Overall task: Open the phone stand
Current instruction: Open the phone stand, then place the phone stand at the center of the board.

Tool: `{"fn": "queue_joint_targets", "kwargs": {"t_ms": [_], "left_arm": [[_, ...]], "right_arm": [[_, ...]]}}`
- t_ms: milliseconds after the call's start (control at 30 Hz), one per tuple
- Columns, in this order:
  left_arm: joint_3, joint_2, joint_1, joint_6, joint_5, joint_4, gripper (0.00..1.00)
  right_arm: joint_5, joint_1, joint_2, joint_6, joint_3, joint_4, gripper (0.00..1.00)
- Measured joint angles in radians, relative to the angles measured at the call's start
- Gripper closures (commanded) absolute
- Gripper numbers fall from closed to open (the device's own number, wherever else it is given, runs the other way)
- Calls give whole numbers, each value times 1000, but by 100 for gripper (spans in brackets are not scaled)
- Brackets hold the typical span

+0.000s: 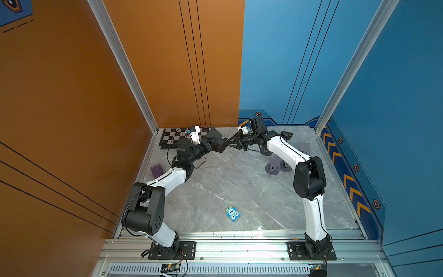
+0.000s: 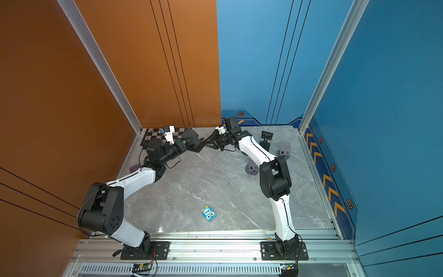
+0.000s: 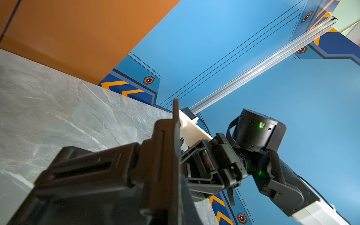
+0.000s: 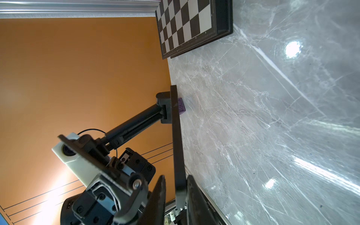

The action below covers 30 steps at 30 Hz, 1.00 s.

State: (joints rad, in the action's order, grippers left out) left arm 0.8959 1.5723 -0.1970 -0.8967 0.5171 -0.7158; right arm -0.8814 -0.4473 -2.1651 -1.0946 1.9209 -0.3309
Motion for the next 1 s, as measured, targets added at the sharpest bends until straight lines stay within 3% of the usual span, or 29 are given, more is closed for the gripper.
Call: {"fn": "queue_joint_targets", "kwargs": {"t_ms": [267,500,733,1000], "left_arm": [[20,5,-5,64,-73,113,100],[198,131,-53,116,-98,176,100],[519,418,-108,119,107,196,100],[883,716,-164,95,387,239,100]], "right_arm": [[22,19,72,69,-23,-89,81],[74,123,201,164,-34,-193,80],[112,238,291,243,-40,-275,67],[143,332,363,314,-60,-350,40]]}}
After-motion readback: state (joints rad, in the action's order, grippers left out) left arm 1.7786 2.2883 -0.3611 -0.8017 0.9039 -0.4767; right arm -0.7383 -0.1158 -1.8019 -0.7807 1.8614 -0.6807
